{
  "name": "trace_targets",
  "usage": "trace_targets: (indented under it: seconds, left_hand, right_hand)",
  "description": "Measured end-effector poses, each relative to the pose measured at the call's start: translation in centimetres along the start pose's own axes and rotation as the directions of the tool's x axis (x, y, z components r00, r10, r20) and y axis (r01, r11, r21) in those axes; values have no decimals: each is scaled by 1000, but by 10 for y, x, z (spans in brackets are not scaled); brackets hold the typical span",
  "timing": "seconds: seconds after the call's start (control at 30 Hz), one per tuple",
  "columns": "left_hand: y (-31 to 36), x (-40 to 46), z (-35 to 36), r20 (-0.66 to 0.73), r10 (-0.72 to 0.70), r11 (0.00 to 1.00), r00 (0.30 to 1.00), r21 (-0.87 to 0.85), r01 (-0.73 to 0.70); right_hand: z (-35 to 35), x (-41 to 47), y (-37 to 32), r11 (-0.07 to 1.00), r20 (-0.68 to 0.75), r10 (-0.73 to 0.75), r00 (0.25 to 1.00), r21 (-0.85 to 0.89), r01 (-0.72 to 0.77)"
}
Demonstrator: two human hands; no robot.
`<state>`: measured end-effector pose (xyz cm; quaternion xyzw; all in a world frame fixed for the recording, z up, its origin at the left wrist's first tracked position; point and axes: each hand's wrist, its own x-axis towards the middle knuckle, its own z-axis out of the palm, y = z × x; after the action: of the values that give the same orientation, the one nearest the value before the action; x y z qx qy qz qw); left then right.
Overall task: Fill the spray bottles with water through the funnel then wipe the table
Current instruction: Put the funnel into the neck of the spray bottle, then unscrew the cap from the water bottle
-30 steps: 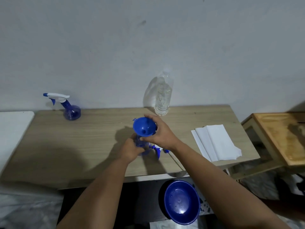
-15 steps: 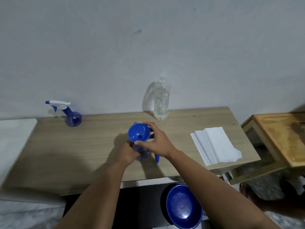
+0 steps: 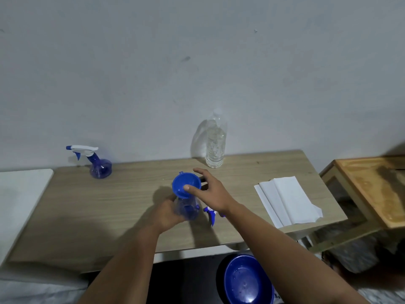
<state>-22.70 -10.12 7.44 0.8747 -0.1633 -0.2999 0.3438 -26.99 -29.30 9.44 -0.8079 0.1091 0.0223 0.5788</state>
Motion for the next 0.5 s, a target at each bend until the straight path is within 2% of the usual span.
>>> trace_targets:
  seconds: [0.1,0.2,0.27,0.33,0.4,0.5]
  left_hand:
    - [-19,8,-15,-48,7,996,999,87,-3]
    - [-49,48,-34,-204,-55,995,977,66,69]
    - [-18,56,-57,-300,-72,997,951,-3,75]
    - [25,68,-76,-337,-47,996,940,-84,20]
    - [65,91,-87,-336,13,991,942,-120,-57]
    - [120,125,-87,-252,108,985,962,-107,-138]
  right_hand:
    - [-12,7,-5,998,-131,10,991,57,-2]
    - [-42,21,-20,999,-344,2,939,36,11]
    - [-69,36,-37,1000,-447,-19,894,-22,10]
    - [-96,55,-56,994,-494,-59,867,-110,5]
    - [-116,79,-73,984,-499,-88,862,-180,-4]
    - [-131,114,-93,956,-458,-131,879,-292,-10]
